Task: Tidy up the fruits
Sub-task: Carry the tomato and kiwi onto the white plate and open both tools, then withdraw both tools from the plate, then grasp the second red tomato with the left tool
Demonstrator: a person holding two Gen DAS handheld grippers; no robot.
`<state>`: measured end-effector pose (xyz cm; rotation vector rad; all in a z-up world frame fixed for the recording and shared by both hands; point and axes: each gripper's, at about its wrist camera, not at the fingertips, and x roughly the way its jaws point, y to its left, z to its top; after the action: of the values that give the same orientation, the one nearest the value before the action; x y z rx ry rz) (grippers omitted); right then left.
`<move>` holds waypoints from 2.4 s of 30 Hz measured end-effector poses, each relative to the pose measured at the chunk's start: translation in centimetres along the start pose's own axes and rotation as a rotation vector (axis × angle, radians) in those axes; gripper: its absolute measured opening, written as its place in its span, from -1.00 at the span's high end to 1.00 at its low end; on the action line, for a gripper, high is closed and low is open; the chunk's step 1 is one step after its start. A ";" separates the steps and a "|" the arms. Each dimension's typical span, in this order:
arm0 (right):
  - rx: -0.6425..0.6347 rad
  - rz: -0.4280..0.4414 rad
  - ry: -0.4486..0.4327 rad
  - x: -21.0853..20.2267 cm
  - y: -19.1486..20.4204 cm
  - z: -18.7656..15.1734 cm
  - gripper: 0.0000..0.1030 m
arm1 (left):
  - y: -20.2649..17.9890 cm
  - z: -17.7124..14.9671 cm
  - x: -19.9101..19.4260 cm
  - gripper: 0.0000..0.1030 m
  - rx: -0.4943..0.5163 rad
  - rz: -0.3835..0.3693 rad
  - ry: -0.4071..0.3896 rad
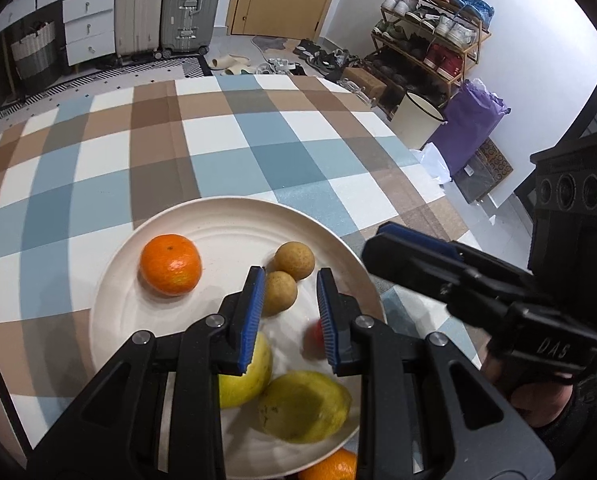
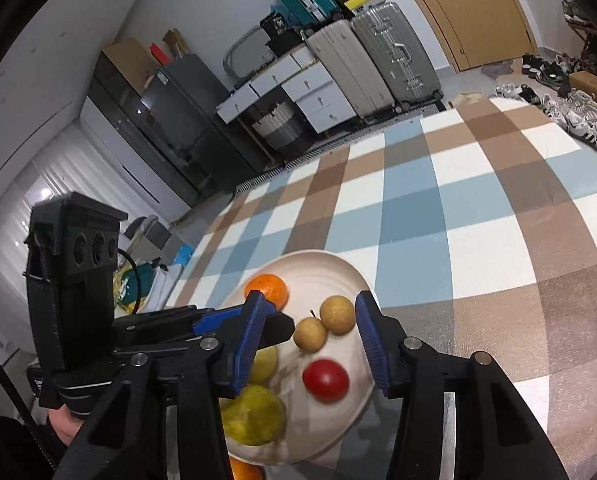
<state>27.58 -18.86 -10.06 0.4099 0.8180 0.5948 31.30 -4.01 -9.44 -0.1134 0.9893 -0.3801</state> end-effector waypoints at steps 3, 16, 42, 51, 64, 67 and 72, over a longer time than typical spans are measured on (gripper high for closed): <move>-0.001 -0.002 -0.013 -0.7 0.3 0.1 0.07 | -0.1 -0.4 -1.2 0.56 -0.003 0.011 -0.013; -0.019 -0.010 -0.077 -4.7 2.1 -0.9 0.04 | -1.1 -2.7 -6.4 0.56 -0.010 0.026 -0.080; -0.182 -0.050 -0.170 -11.2 8.4 -5.8 -0.81 | -2.1 -10.0 -15.8 -0.98 -0.093 0.096 -0.235; -0.227 -0.061 -0.181 -12.9 10.1 -7.4 -0.97 | -2.1 -13.1 -17.3 -0.98 -0.100 0.113 -0.239; -0.233 -0.105 -0.173 -13.9 10.5 -9.7 -0.99 | -2.7 -17.7 -15.8 -0.98 -0.093 0.106 -0.173; -0.232 -0.109 -0.174 -14.1 10.5 -9.9 -0.99 | -2.9 -18.6 -15.0 -0.98 -0.095 0.098 -0.150; -0.224 -0.117 -0.204 -14.9 10.5 -10.5 -0.99 | -3.3 -20.3 -13.4 -0.98 -0.087 0.092 -0.106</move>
<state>7.95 -19.12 -2.52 0.2123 0.5687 0.5194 6.97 -0.57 -9.10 -0.1646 0.9025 -0.2449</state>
